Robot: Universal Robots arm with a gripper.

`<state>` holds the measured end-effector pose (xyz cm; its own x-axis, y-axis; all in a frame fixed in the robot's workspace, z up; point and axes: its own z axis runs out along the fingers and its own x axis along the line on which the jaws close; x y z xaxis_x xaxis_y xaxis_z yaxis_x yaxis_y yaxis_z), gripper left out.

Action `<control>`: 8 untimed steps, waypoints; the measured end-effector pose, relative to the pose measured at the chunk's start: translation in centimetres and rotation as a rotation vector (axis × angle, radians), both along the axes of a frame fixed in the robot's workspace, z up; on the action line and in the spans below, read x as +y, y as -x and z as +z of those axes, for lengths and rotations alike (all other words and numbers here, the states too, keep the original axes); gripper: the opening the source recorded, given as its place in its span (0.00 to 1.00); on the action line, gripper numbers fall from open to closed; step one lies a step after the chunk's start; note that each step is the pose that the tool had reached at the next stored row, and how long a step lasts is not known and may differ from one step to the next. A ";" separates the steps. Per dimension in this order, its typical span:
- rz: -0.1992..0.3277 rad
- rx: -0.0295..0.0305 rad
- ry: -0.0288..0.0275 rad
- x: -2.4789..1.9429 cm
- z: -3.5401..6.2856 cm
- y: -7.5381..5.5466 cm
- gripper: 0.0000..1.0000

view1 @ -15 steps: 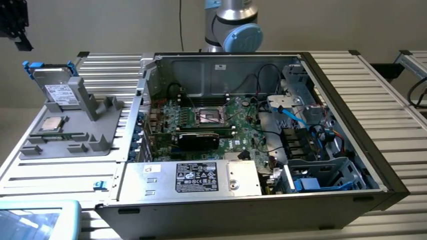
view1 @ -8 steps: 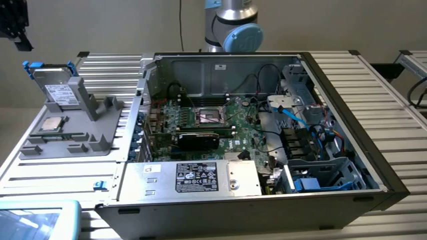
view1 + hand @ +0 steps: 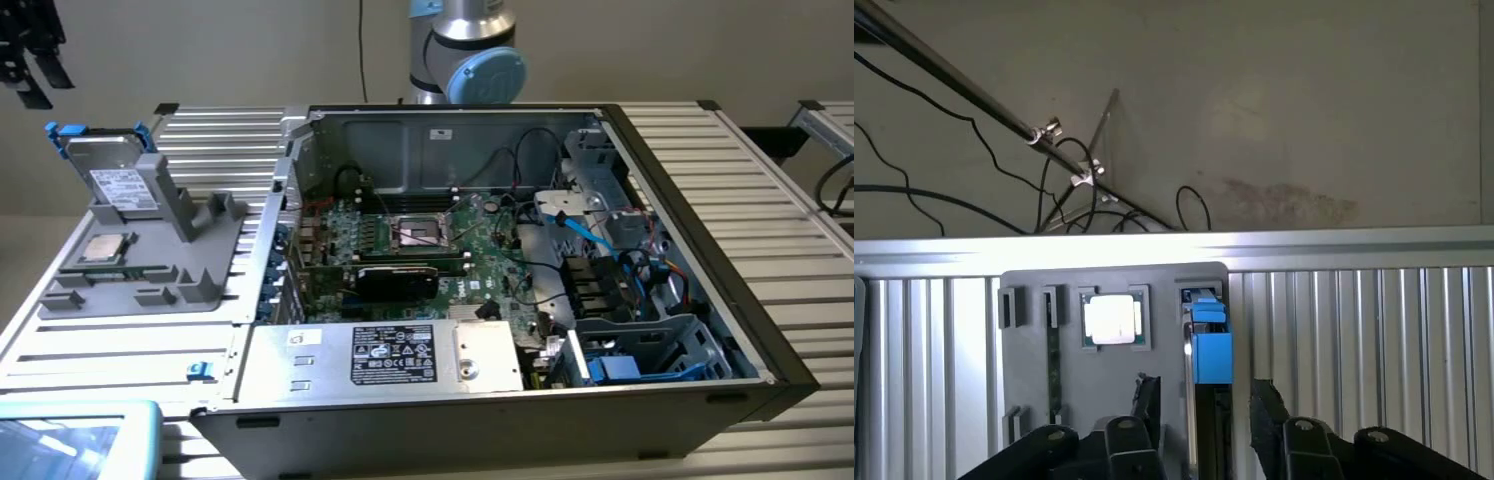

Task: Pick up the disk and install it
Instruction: 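Pick up the disk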

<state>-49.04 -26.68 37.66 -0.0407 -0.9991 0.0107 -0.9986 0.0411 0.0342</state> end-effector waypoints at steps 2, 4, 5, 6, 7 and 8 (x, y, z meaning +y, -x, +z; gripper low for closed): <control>0.000 -0.0003 0.0009 0.00 -0.17 0.0 0.55; 0.000 -0.0001 0.0037 0.03 -0.51 0.0 0.55; 0.000 -0.0002 0.0046 0.06 -0.69 0.0 0.55; 0.000 -0.0001 0.0051 0.10 -0.87 0.0 0.55; 0.001 -0.0001 0.0056 0.15 -1.05 0.0 0.55; 0.001 -0.0002 0.0060 0.20 -1.25 0.0 0.55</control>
